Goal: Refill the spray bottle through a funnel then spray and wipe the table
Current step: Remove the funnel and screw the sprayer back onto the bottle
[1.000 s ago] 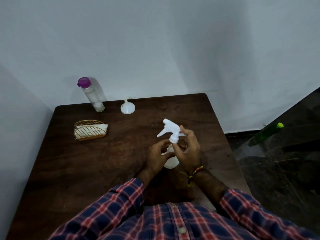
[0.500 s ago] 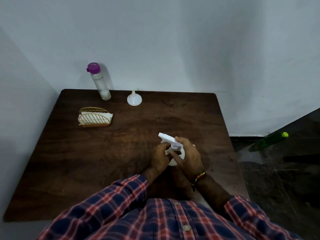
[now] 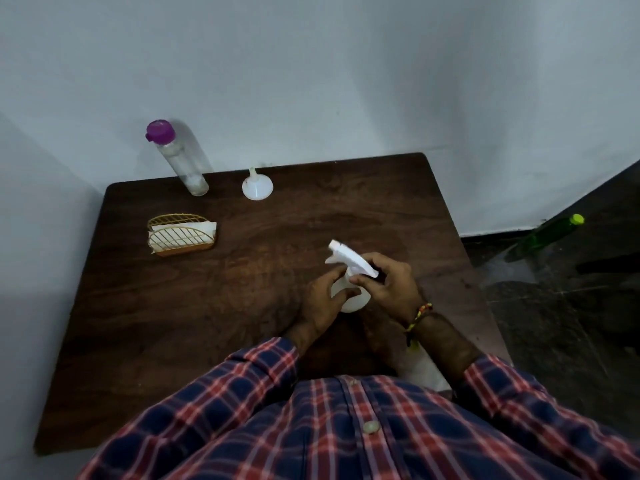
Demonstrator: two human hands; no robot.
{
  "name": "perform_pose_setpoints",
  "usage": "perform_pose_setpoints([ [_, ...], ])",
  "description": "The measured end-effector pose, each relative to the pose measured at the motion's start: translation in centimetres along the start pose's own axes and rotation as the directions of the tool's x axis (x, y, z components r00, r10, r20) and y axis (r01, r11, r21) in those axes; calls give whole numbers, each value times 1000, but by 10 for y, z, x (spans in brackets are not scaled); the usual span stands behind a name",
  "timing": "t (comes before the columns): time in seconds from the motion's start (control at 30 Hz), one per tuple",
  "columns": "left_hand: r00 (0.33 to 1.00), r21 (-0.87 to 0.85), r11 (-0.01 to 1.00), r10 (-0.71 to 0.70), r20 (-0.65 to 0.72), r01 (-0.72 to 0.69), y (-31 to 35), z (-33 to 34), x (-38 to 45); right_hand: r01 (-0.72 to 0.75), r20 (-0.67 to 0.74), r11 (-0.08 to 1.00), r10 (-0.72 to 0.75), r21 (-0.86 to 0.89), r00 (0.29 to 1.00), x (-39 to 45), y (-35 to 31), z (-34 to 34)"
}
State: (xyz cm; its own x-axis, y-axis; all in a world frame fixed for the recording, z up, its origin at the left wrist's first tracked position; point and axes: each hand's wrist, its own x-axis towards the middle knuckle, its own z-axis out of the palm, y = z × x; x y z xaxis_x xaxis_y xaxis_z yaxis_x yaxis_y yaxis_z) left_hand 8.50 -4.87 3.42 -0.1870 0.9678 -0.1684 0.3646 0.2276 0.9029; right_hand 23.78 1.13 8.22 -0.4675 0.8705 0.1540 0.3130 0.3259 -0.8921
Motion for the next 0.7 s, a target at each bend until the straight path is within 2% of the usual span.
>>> perform_pose_setpoints([
  [0.13,1000,-68,998,8,23,-6,7,-1,-3,-16,-121,999,12,-29,993,-4,2,13],
  [0.33,1000,-8,1000,14,15,-14,11,-1,-5,28,20,998,-27,-55,999,-4,10,7],
  [0.47,999,-59,998,-16,-37,14,17,-1,-10,-91,-196,994,76,-69,978,-6,8,25],
  [0.5,999,-46,999,-19,-46,17,19,-1,-10,-107,-206,992,90,-74,974,-5,8,27],
  [0.63,993,40,999,-21,-116,26,23,1,-7,-33,-122,992,18,-122,992,-13,9,25],
  [0.7,991,40,998,-51,-120,56,22,3,-6,29,-129,988,-48,-150,991,-19,13,24],
])
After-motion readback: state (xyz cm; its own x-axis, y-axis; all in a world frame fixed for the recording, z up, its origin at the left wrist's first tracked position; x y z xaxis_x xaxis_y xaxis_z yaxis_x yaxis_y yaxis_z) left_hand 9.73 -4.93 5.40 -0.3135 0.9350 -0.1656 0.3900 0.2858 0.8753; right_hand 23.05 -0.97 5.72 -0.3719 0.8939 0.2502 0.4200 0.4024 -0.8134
